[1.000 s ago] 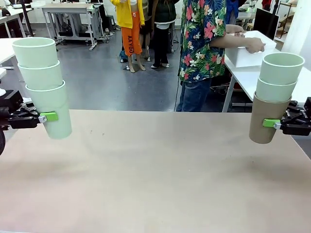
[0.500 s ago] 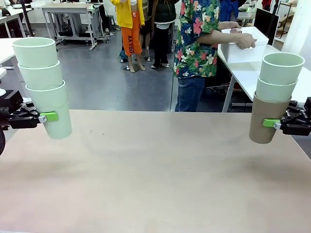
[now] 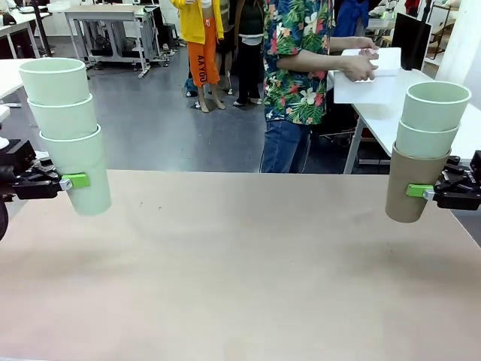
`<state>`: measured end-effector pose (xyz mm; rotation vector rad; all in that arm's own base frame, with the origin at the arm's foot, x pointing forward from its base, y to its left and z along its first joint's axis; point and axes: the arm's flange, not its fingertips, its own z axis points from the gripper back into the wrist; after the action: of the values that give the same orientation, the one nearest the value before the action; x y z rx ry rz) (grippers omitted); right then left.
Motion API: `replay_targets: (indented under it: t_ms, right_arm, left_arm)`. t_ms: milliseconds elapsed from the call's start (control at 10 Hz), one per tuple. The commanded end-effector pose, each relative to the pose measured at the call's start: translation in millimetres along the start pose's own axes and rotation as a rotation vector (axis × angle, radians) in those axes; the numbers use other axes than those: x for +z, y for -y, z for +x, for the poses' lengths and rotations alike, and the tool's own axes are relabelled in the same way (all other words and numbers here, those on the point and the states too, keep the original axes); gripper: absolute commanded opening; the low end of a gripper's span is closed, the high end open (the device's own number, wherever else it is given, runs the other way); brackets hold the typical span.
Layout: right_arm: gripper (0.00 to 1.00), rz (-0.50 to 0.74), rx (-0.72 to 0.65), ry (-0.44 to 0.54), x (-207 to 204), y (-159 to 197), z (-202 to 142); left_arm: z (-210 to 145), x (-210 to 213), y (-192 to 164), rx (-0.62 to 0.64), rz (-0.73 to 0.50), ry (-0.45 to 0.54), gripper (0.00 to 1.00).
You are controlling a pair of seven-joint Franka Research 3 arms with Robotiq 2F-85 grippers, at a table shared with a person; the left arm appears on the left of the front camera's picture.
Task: Stack the cups and store them in the basket.
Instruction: Place the stack of Reusable plastic cups into the Pantry Basket.
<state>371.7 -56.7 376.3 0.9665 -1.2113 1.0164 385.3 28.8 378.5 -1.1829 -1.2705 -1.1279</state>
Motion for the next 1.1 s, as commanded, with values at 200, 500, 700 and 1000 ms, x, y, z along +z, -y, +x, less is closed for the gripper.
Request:
replay_targets:
  t_ms: [200,500,700,1000]
  right_arm:
    - [0.87,0.003,0.014,0.009,-0.4,-0.6,3.8]
    - [0.87,0.003,0.014,0.009,-0.4,-0.6,3.8]
    - [0.87,0.003,0.014,0.009,-0.4,-0.6,3.8]
    - [0.87,0.003,0.014,0.009,-0.4,-0.6,3.8]
  left_arm:
    - [2.4,2.5,2.5,-0.016,-0.015,0.009,0.86]
    - [2.4,2.5,2.5,-0.016,-0.015,0.009,0.86]
    - [2.4,2.5,2.5,-0.016,-0.015,0.009,0.86]
    - [2.4,2.5,2.5,-0.016,-0.015,0.009,0.86]
